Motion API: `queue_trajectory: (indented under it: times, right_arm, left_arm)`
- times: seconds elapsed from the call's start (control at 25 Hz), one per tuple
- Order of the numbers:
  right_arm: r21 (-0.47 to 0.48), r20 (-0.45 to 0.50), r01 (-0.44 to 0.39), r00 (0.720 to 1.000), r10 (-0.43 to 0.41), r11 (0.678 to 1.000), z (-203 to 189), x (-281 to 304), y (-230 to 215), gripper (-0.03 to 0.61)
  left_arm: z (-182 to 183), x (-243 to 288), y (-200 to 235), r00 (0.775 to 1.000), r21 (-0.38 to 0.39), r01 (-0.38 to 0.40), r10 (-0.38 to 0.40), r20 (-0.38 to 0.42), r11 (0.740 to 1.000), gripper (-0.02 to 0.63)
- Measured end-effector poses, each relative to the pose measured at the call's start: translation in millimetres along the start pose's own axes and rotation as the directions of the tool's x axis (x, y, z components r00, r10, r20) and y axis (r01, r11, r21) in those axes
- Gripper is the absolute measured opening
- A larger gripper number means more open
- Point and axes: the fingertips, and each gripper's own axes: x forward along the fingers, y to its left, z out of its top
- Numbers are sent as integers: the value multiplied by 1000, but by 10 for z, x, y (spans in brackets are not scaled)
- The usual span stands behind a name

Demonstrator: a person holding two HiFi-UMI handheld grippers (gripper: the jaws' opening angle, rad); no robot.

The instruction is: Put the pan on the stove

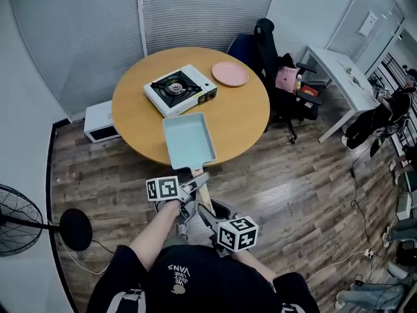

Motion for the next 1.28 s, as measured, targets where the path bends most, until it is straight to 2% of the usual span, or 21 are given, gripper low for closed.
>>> queue_trajectory:
  times: [0.36, 0.72, 1.0, 1.28]
  right_arm:
    - [28, 26, 35, 999, -35, 999, 475, 717, -198, 161]
    - [30, 31, 40, 999, -41, 999, 783, 1058, -476, 163]
    - [3, -11, -12, 1000, 12, 1000, 1024, 1148, -912, 162]
    - [-63, -80, -99, 992, 94, 993, 1354, 1122, -1441, 163]
  left_arm:
    - [779, 196, 332, 999, 6, 9, -9, -39, 1000, 238]
    - [1203, 467, 507, 999, 3, 14, -13, -45, 1000, 238]
    - [1437, 856, 624, 1000, -17, -24, 24, 20, 1000, 238]
    - [1683, 1340, 638, 989, -41, -54, 59, 136, 998, 238]
